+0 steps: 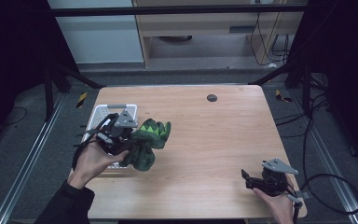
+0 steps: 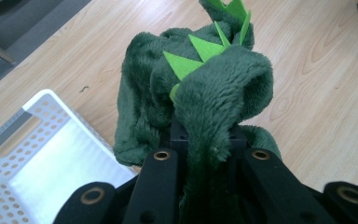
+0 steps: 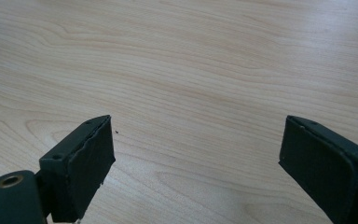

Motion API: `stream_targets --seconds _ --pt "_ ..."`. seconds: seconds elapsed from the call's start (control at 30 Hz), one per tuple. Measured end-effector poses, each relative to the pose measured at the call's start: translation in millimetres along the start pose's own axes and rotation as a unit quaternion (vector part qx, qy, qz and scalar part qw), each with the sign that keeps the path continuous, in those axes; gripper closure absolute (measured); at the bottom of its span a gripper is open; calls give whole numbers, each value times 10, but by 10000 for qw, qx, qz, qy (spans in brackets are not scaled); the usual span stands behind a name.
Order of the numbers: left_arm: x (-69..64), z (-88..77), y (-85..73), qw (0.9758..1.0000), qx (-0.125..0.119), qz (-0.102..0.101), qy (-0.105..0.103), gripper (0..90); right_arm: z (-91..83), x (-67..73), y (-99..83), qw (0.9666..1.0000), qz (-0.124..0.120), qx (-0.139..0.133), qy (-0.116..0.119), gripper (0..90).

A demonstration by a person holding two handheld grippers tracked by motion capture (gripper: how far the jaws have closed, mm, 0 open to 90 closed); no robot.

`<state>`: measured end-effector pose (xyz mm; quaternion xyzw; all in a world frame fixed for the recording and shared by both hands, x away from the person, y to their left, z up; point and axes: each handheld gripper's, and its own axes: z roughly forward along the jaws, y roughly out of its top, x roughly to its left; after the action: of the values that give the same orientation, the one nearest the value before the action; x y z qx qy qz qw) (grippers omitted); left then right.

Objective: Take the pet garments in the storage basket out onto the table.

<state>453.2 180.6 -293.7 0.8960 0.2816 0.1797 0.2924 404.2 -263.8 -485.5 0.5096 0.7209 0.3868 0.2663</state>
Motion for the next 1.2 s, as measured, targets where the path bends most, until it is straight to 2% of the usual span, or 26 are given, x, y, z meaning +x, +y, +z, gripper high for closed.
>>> stream_targets --seconds 0.4,1.2 --pt "-150 146 131 9996 72 214 -155 802 -3 -4 1 10000 -19 -23 -18 99" --pt "-436 509 405 9967 215 589 -523 802 -22 -28 7 9999 -16 -111 -108 93"
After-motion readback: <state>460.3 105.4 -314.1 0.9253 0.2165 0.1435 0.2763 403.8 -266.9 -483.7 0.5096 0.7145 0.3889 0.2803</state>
